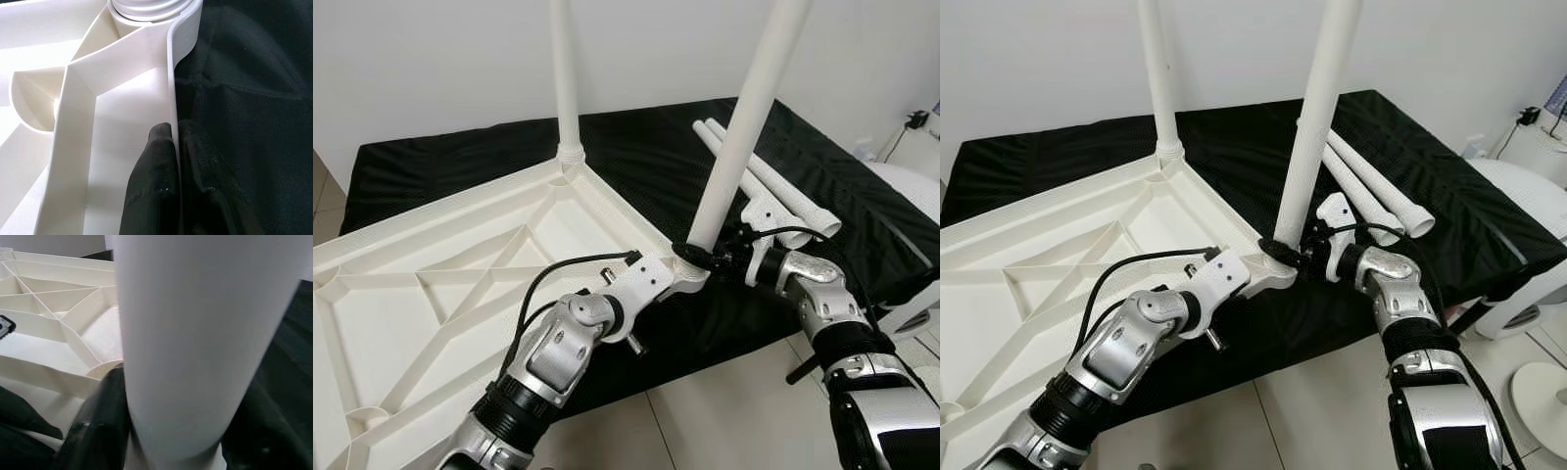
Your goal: Building children table
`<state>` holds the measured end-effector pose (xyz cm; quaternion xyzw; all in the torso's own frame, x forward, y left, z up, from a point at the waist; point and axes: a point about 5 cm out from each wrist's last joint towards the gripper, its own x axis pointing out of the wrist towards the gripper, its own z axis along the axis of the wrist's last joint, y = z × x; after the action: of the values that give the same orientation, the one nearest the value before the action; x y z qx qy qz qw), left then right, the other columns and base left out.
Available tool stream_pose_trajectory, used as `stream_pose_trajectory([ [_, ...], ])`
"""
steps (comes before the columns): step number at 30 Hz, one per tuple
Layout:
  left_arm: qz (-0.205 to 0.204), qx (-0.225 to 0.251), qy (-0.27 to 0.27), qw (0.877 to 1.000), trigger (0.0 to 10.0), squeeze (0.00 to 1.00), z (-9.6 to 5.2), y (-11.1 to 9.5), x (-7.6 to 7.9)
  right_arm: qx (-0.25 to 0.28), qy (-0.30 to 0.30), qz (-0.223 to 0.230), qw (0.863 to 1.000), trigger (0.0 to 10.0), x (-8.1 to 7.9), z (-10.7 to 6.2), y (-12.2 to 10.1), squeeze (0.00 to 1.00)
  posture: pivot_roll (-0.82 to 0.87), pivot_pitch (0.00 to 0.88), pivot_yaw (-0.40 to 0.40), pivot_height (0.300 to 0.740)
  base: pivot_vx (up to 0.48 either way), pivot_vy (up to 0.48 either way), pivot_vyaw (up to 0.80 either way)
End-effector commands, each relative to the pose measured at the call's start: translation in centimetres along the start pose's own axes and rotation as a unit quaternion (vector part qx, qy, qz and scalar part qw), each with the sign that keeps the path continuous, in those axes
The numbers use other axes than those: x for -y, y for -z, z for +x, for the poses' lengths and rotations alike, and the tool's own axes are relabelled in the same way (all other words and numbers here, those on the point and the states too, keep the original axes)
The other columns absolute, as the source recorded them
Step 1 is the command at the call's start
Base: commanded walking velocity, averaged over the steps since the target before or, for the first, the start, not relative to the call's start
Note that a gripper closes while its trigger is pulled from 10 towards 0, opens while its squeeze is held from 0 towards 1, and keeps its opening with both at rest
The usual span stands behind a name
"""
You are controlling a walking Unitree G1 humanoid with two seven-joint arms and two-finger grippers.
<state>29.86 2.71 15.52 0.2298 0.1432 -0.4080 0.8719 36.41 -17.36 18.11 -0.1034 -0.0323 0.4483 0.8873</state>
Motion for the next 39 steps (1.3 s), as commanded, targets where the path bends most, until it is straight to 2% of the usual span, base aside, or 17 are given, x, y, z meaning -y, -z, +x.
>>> stream_pose_trajectory([
  [1, 0.018, 0.028, -0.020, 0.999, 10.0, 0.00, -0.4, -1.3, -0.4, -0.002, -0.015, -0.002, 1.000, 0.0, -0.4, 0.4, 0.2, 0.00, -0.07, 0.104, 0.005, 0.740, 0.000, 0.000, 0.00],
  [10, 0.017, 0.028, -0.020, 0.999, 10.0, 0.00, -0.4, -1.3, -0.3, 0.003, -0.010, 0.005, 1.000, 0.0, -0.7, 0.3, 0.7, 0.00, -0.07, 0.095, 0.004, 0.740, 0.000, 0.000, 0.00],
  [11, 0.017, 0.028, -0.020, 0.999, 10.0, 0.00, -0.4, -1.3, -0.3, 0.004, -0.006, 0.006, 1.000, 1.6, -0.7, 0.3, 0.7, 0.00, -0.07, 0.094, 0.005, 0.740, 0.000, 0.000, 0.00],
  [12, 0.018, 0.028, -0.019, 0.999, 10.0, 0.00, -0.4, -1.3, -0.3, 0.004, -0.002, 0.006, 1.000, 1.6, -0.7, 0.3, 0.7, 0.00, -0.07, 0.094, 0.005, 0.740, 0.000, 0.000, 0.00],
  [13, 0.018, 0.029, -0.019, 0.999, 10.0, 0.00, -0.4, -1.3, -0.3, 0.007, 0.005, 0.011, 1.000, 10.0, -0.7, 0.3, 0.8, 0.00, -0.07, 0.094, 0.005, 0.740, 0.000, 0.000, 0.00],
  [20, 0.019, 0.030, -0.017, 0.999, 10.0, 0.00, -0.4, -1.4, -0.2, 0.027, 0.038, 0.033, 0.998, 10.0, -0.8, 0.4, 0.7, 0.00, -0.08, 0.091, 0.003, 0.740, 0.000, 0.000, 0.00],
  [24, 0.019, 0.030, -0.017, 0.999, 10.0, 0.00, -0.4, -1.4, -0.2, 0.042, 0.069, 0.043, 0.996, 10.0, -1.4, 0.7, 0.8, 0.00, -0.08, 0.092, 0.005, 0.740, 0.000, 0.000, 0.00],
  [25, 0.019, 0.030, -0.017, 0.999, 10.0, 0.00, -0.4, -1.4, -0.2, 0.048, 0.096, 0.051, 0.993, 10.0, -1.7, 0.8, 1.1, 0.00, -0.08, 0.094, 0.005, 0.740, 0.000, 0.000, 0.00],
  [39, 0.020, 0.030, -0.016, 0.999, 10.0, 0.00, -0.3, -1.5, -0.3, 0.060, 0.176, 0.073, 0.980, 10.0, -3.5, 2.0, 0.9, 0.00, -0.08, 0.100, 0.008, 0.740, 0.000, 0.000, 0.00],
])
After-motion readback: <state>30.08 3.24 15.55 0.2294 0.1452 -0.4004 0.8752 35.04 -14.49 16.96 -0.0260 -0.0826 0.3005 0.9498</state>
